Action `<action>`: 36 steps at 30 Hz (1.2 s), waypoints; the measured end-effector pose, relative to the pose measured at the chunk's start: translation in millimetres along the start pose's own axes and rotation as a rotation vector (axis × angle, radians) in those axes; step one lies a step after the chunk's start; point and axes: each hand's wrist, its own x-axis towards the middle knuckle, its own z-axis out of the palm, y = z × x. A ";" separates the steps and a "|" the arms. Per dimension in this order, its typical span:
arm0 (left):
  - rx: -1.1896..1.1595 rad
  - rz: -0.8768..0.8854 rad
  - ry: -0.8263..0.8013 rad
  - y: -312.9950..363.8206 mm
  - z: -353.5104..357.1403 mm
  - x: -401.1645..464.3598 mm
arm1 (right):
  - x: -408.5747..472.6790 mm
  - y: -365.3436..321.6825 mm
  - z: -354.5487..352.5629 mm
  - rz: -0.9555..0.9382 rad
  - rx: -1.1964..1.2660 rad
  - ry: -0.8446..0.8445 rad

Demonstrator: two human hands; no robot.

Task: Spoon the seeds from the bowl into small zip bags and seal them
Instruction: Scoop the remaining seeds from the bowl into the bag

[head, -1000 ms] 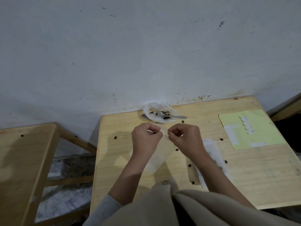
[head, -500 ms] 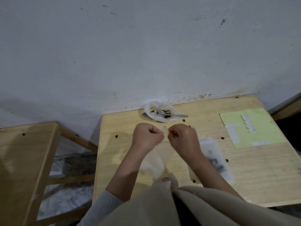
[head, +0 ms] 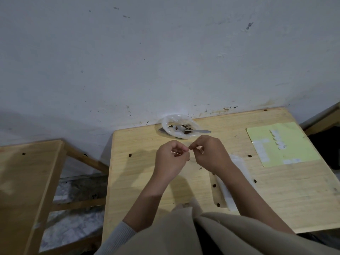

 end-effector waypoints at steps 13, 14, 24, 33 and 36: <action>0.713 0.307 -0.041 -77.1 -5.3 -4.0 | 0.6 -7.5 -29.3 0.250 0.286 -0.165; 0.719 0.310 -0.039 -79.1 -4.3 -4.5 | 1.3 -7.0 -30.3 0.250 0.266 -0.192; 0.708 0.390 -0.027 -84.3 -6.7 -4.5 | 12.9 1.7 -39.3 0.256 0.239 -0.322; 0.755 0.390 -0.068 -80.8 -14.3 -0.1 | 12.1 3.2 -44.7 0.309 0.355 -0.373; 0.763 0.380 -0.080 -82.4 -15.6 -0.2 | 12.3 5.8 -48.0 0.326 0.355 -0.371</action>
